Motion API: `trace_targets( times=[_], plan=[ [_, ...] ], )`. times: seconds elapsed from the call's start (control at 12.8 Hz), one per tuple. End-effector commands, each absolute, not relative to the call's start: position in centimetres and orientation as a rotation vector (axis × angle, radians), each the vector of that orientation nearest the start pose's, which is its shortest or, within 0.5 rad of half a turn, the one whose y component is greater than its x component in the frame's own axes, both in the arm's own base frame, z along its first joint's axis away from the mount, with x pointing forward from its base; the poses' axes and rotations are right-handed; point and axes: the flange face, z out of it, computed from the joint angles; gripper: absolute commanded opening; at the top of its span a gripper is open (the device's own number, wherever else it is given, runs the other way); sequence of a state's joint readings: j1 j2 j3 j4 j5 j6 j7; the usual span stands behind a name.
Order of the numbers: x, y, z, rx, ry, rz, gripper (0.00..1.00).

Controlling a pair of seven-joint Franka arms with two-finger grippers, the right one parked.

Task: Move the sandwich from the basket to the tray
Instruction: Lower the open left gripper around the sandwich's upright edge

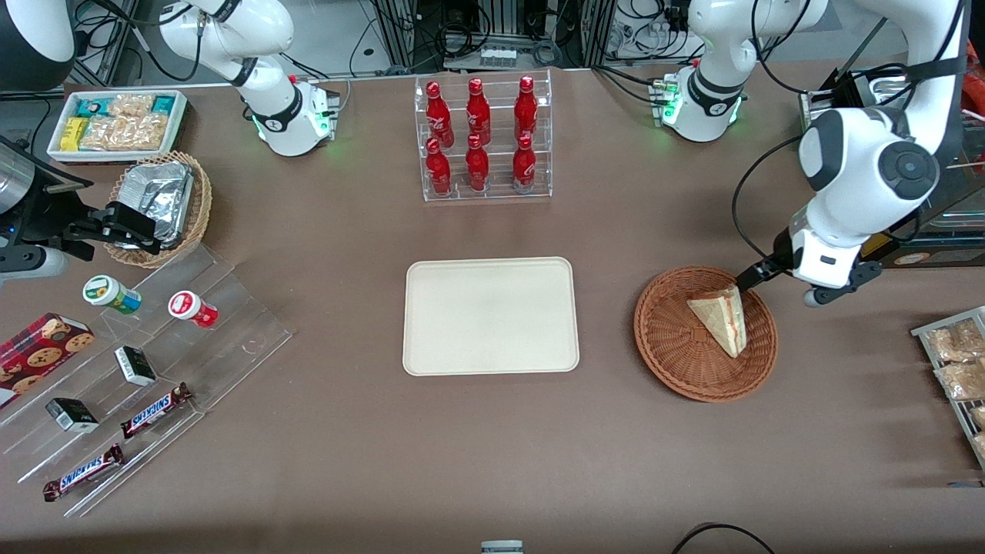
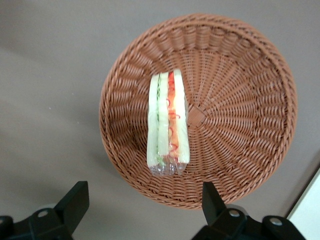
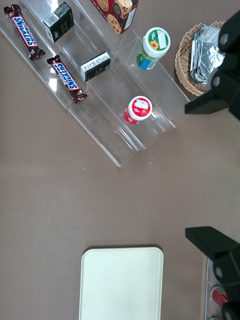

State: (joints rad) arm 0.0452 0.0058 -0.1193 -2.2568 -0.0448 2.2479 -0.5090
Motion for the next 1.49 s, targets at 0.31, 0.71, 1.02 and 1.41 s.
trace_targets(
  times=[0.31, 0.71, 1.02, 1.41],
  plan=[
    [52.2, -4.8, 32.4, -3.085, -0.801, 0.047, 1.0],
    [52.7, -4.9, 30.0, -3.092, -0.809, 0.031, 1.0],
    [53.1, -6.1, 28.6, -3.096, -0.843, 0.006, 1.0],
    [53.4, -6.5, 27.2, -3.102, -0.861, -0.008, 0.99]
  ],
)
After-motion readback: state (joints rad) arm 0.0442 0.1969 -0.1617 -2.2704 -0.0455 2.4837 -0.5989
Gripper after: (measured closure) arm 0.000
